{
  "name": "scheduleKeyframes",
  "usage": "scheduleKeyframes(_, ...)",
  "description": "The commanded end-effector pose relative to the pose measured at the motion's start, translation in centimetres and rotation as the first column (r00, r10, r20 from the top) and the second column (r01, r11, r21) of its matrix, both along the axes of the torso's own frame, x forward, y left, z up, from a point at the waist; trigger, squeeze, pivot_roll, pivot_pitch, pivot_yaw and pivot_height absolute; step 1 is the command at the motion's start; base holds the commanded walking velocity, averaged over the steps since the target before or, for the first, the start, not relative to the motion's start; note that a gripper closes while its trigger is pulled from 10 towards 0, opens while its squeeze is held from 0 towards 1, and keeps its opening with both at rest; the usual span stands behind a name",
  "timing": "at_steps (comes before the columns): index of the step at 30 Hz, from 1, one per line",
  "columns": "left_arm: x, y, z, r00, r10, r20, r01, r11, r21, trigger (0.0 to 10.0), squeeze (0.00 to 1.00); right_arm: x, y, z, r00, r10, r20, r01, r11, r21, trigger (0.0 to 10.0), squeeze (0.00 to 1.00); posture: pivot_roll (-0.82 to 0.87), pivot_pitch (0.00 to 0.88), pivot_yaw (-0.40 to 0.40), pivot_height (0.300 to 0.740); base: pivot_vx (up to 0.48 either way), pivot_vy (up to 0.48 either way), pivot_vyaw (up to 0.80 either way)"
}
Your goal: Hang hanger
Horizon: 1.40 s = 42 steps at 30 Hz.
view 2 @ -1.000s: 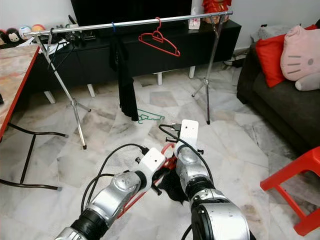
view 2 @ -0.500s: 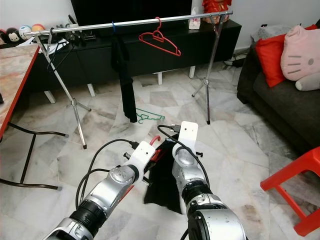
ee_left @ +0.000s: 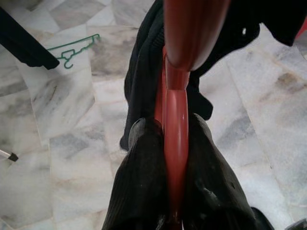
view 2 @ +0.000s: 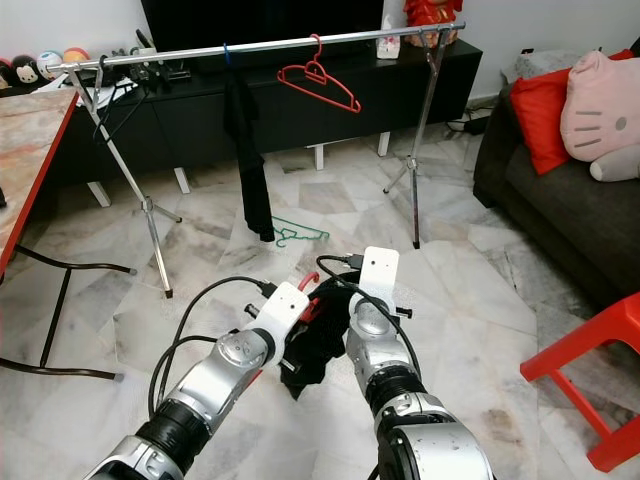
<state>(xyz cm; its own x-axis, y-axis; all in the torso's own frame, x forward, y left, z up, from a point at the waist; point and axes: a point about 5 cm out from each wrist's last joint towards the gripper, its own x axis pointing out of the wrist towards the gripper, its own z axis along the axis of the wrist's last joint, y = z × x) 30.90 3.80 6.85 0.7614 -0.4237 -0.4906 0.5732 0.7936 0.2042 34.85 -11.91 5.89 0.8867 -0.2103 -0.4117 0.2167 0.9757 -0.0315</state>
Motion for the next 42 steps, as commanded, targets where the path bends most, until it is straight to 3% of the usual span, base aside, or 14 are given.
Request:
scheduleKeyframes(1,-0.1,0.1,0.5,0.999,-0.026,0.025,0.026,1.000,0.016,10.0,0.00,-0.3,0.0,-0.5,1.000,0.005,-0.017,-0.005,1.000,-0.019,10.0,0.00,-0.02,0.000,-0.004,0.740,0.000,0.000,0.00)
scheduleKeyframes(11,-1.1,-0.5,1.7,0.988,-0.152,0.038,0.152,0.988,-0.008,10.0,0.00,-1.1,0.0,-1.8,0.996,0.027,-0.082,-0.031,0.998,-0.048,10.0,0.00,-0.02,0.000,-0.004,0.740,0.000,0.000,0.00)
scheduleKeyframes(24,-0.8,-1.1,3.6,0.988,-0.121,0.094,0.131,0.985,-0.110,10.0,0.00,-1.9,0.1,-2.9,0.991,0.034,-0.126,-0.039,0.998,-0.039,10.0,0.00,-0.02,0.000,-0.004,0.740,0.000,0.000,0.00)
scheduleKeyframes(31,-1.9,-1.9,1.7,0.981,-0.194,0.009,0.194,0.978,-0.071,10.0,0.00,-1.2,1.7,-1.6,0.997,0.049,-0.066,-0.045,0.998,0.050,10.0,0.00,-0.02,0.000,-0.001,0.740,0.000,0.000,0.00)
scheduleKeyframes(42,-2.6,-3.1,1.7,0.966,-0.260,-0.010,0.255,0.956,-0.143,10.0,0.00,-0.6,3.7,-0.2,0.992,0.125,-0.011,-0.123,0.984,0.131,10.0,0.00,-0.03,0.000,-0.002,0.740,0.000,0.000,0.00)
